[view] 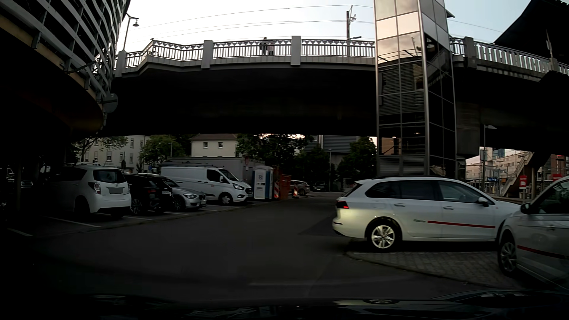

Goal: Follow the waypoints while adhering to traffic rules and regulations

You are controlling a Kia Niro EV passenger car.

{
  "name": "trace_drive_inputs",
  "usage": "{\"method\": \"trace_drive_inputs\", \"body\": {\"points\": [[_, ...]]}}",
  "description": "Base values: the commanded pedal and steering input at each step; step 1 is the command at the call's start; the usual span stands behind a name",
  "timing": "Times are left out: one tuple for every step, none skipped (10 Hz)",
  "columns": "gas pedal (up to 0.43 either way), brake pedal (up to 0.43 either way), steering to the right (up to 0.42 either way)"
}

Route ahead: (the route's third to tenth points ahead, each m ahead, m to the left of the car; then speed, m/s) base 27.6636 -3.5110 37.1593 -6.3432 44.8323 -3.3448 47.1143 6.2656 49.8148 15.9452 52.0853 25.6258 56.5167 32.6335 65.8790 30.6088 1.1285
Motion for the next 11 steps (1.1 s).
{"method": "trace_drive_inputs", "body": {"points": [[0.0,0.0,-0.54],[0.0,0.0,-0.527],[0.0,0.0,-0.512],[0.0,0.0,-0.498],[0.0,0.0,-0.483],[0.0,0.0,-0.471],[0.0,0.0,-0.455],[0.0,0.0,-0.439],[0.0,0.0,-0.429],[0.0,0.0,-0.417],[0.0,0.0,-0.401]]}}
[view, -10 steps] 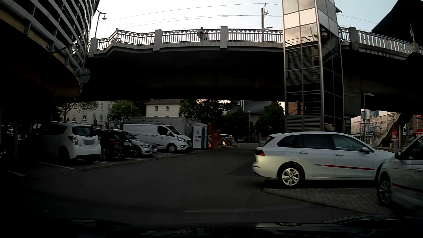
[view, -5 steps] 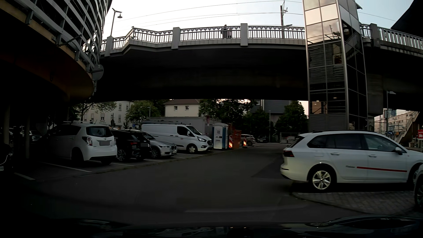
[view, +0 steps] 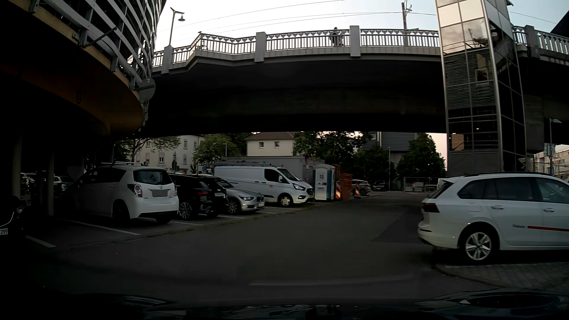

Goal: Follow the waypoints while adhering to traffic rules and regulations

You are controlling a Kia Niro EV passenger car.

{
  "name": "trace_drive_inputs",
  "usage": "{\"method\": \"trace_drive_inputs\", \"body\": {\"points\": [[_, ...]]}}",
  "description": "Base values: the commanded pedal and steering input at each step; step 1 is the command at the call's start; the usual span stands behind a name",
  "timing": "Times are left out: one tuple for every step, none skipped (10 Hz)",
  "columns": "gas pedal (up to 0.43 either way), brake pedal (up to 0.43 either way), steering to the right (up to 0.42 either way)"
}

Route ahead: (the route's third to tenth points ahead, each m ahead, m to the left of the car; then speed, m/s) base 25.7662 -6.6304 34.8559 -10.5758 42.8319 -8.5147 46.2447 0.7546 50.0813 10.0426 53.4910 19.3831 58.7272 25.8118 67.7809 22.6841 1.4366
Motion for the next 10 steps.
{"method": "trace_drive_inputs", "body": {"points": [[0.0,0.0,-0.386],[0.0,0.0,-0.361],[0.0,0.0,-0.335],[0.0,0.0,-0.3],[0.0,0.0,-0.27],[0.0,0.0,-0.228],[0.0,0.0,-0.189],[0.0,0.0,-0.153],[0.0,0.0,-0.104],[0.0,0.0,-0.065]]}}
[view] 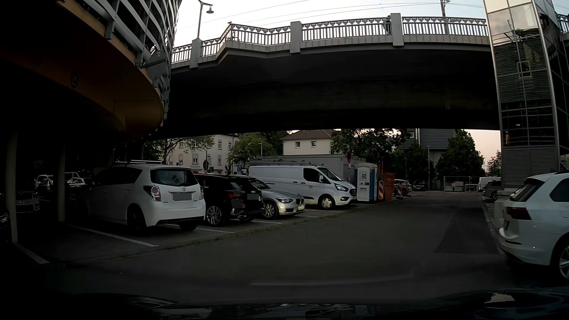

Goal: Follow the waypoints while adhering to traffic rules and regulations

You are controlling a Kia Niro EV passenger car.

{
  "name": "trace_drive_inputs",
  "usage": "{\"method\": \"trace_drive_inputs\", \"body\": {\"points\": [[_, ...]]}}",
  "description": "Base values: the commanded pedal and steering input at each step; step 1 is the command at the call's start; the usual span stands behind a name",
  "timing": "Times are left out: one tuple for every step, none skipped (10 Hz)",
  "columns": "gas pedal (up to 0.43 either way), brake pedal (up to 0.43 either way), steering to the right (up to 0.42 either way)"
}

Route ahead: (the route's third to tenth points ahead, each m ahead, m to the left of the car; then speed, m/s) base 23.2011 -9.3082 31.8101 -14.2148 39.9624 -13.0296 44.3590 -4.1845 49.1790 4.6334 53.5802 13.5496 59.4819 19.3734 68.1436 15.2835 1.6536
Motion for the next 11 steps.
{"method": "trace_drive_inputs", "body": {"points": [[0.0,0.0,-0.025],[0.0,0.0,0.0],[0.02,0.0,0.017],[0.02,0.0,0.041],[0.02,0.0,0.056],[0.02,0.0,0.078],[0.02,0.0,0.104],[0.02,0.0,0.125],[0.02,0.0,0.14],[0.02,0.0,0.151],[0.02,0.0,0.159]]}}
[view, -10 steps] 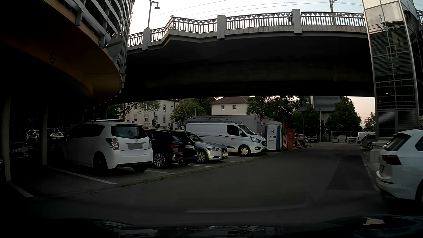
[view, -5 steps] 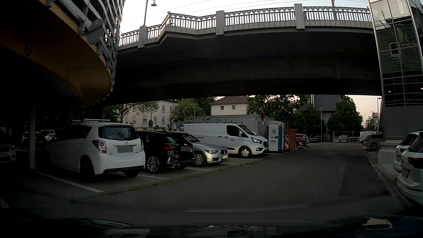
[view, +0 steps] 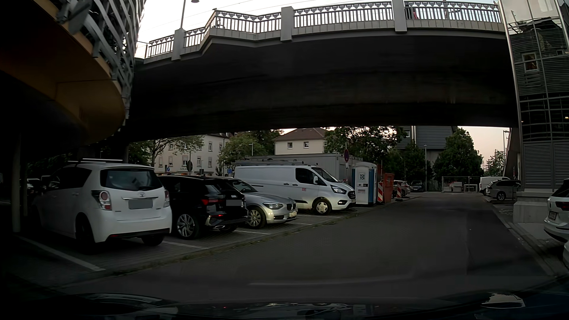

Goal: Follow the waypoints while adhering to traffic rules and regulations

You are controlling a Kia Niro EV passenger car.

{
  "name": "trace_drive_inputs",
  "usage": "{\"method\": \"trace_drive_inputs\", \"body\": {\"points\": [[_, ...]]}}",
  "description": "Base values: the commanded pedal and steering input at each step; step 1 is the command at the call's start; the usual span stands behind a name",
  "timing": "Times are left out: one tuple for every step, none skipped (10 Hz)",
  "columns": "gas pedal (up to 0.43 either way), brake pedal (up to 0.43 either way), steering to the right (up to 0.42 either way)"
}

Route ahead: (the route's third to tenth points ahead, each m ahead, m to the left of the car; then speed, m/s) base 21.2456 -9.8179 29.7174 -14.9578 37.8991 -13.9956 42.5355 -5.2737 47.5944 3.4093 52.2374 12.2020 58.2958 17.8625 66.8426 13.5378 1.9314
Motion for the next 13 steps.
{"method": "trace_drive_inputs", "body": {"points": [[0.02,0.0,0.165],[0.02,0.0,0.175],[0.02,0.0,0.181],[0.02,0.0,0.188],[0.02,0.0,0.202],[0.02,0.0,0.216],[0.02,0.0,0.23],[0.02,0.0,0.235],[0.02,0.0,0.235],[0.02,0.0,0.235],[0.02,0.0,0.238],[0.02,0.0,0.242],[0.02,0.0,0.245]]}}
